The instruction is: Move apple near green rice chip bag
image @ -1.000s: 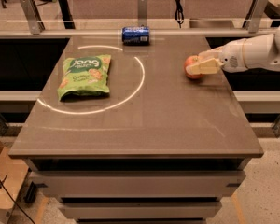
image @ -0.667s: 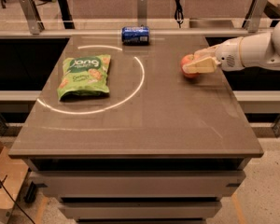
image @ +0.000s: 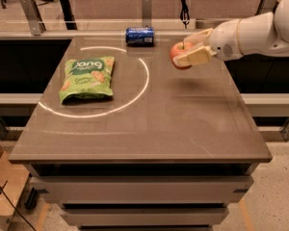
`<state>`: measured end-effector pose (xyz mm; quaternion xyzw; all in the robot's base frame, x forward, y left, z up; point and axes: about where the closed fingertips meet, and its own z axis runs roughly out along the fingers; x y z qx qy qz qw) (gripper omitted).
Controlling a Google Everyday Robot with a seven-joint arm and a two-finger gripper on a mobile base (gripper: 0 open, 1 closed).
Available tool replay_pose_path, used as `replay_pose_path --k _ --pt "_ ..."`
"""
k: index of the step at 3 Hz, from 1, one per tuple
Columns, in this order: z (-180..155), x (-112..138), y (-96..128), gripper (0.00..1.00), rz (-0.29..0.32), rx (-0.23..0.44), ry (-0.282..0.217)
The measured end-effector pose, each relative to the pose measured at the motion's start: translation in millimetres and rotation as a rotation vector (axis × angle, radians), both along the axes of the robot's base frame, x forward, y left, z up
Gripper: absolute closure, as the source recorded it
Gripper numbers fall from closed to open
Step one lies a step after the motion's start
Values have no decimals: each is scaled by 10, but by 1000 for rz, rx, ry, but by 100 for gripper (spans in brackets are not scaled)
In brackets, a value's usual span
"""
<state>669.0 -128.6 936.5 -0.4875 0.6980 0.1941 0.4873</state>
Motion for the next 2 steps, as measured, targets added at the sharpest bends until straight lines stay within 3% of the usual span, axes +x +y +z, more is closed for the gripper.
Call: replay_pose_path --k 1,2 --pt "56 -18 19 100 3 -3 -9" --pt "20 -15 65 100 13 37 3"
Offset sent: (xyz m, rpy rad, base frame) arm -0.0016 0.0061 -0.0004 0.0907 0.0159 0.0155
